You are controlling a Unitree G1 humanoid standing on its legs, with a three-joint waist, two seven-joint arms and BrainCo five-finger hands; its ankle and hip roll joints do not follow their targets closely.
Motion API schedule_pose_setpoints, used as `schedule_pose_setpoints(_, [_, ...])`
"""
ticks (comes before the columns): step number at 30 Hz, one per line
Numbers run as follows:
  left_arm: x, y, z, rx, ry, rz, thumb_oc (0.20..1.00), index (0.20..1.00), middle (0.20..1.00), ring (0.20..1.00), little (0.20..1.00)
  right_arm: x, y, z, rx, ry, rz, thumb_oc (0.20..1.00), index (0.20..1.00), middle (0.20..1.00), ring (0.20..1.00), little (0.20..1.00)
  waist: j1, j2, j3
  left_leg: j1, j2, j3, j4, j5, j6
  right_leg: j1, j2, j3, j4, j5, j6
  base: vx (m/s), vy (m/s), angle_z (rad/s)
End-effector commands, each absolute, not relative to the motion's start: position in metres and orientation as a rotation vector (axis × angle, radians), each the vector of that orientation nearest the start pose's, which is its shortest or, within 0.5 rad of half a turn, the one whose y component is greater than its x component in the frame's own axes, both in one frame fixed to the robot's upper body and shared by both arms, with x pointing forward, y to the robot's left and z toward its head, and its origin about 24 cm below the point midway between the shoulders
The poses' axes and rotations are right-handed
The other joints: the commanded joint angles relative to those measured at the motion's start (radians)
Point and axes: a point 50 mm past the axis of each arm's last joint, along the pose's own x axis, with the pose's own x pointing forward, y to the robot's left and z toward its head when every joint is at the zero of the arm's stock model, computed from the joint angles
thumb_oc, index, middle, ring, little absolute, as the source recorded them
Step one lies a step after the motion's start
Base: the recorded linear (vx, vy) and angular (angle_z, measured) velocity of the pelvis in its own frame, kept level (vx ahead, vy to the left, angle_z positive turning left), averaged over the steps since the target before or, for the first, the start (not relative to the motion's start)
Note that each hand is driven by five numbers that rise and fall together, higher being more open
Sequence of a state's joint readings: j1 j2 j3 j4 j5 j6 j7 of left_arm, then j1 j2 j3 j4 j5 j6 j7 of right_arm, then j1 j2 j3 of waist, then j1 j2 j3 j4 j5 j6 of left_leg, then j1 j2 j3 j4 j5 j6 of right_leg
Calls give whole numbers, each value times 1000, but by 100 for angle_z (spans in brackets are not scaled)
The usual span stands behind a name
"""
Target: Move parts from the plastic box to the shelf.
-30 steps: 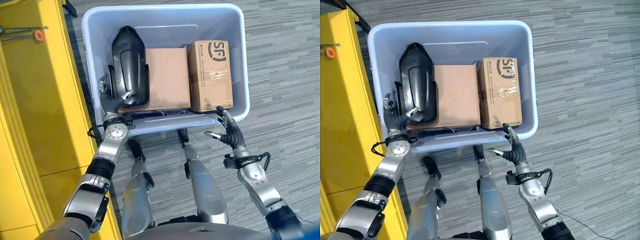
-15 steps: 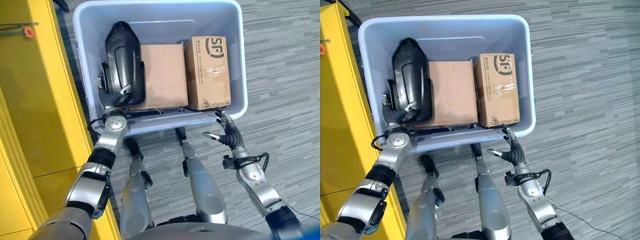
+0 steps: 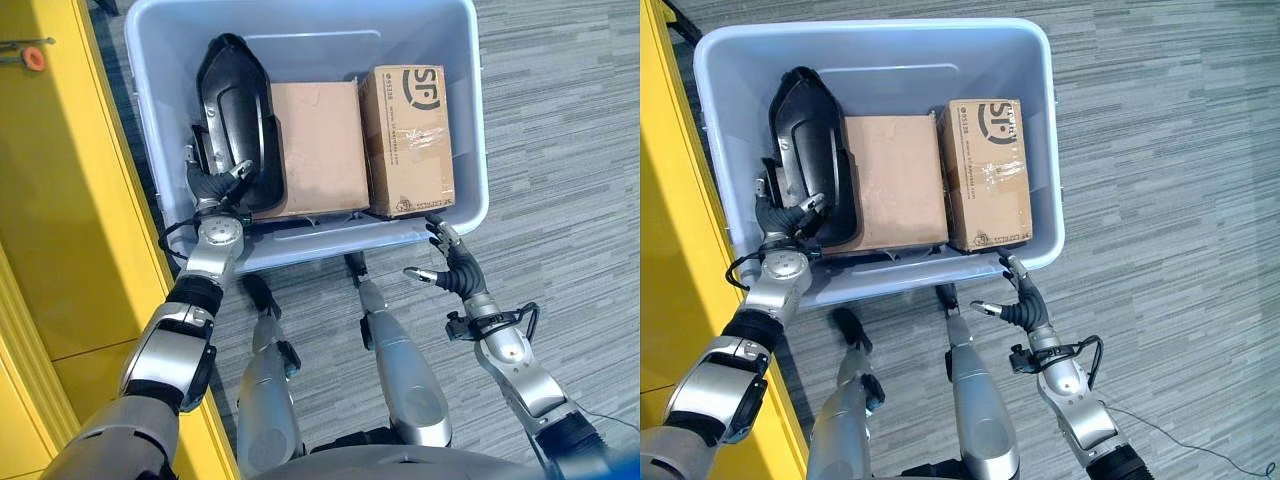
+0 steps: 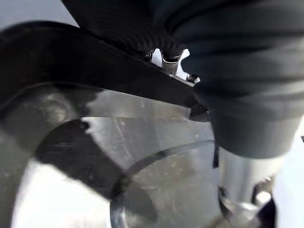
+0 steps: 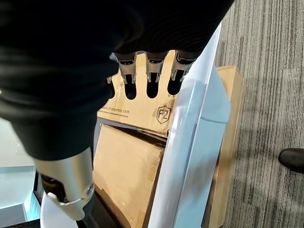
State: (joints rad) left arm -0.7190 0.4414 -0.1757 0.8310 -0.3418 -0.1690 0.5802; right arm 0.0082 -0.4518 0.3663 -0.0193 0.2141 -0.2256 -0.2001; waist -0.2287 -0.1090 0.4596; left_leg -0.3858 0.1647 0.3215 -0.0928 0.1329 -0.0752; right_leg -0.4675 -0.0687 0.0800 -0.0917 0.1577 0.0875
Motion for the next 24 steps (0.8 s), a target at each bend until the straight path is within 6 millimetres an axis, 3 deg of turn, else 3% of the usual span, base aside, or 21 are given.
schedule_pose_setpoints(1, [361,277,108,111,-66,688,200,200,200,200,200,230,-166,57,-155,-171,151,1000,1000,1000,1000,1000,18,-32,-31,21,48,-92,66,-51,-56,31,-81,-72,38,-39,87,0,0,0])
schedule_pose_setpoints(24, [347,266,80,113,-16,642,200,200,200,200,200,228,-170,48,-158,-119,131,1000,1000,1000,1000,1000,41,-19,-65,76,45,-100,60,-60,-54,92,-85,-88,38,-52,81,0,0,0])
